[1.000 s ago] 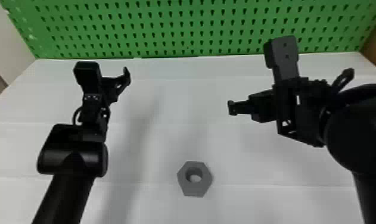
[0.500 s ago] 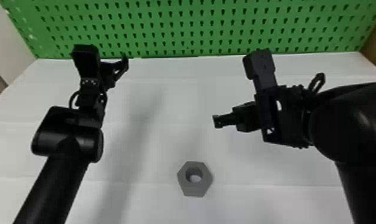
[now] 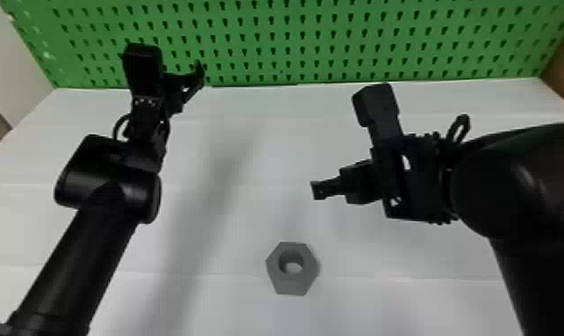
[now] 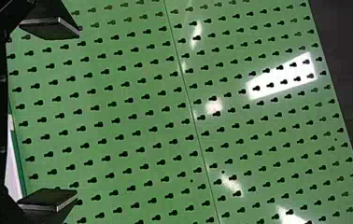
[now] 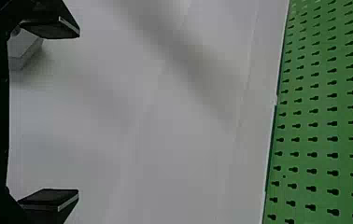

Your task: Pick up the hex nut

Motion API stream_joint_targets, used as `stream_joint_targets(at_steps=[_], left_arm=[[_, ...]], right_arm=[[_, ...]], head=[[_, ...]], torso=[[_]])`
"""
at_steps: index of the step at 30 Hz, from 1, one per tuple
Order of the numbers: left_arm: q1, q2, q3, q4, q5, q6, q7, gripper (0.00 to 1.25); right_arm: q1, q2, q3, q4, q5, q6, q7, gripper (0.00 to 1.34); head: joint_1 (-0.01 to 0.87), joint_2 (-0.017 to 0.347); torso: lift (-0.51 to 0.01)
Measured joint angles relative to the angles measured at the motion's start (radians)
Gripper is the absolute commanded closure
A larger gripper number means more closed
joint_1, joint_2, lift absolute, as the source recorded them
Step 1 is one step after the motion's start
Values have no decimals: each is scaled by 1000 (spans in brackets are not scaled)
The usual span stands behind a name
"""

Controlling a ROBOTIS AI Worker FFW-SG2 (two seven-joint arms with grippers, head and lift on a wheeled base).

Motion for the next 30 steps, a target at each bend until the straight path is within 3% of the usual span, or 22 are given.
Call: stream_joint_targets(at_steps=[11, 30], left_arm=[[-34, 26, -5, 7, 0, 0, 10, 87], [-79, 32, -14, 25, -10, -20, 19, 87]], right_arm=[[-23, -3, 45, 69, -23, -20, 61, 98], [-70, -10, 128, 156, -17, -56, 162, 98]], head=[[785, 138], [785, 140]], torso=[[-92], [-92]])
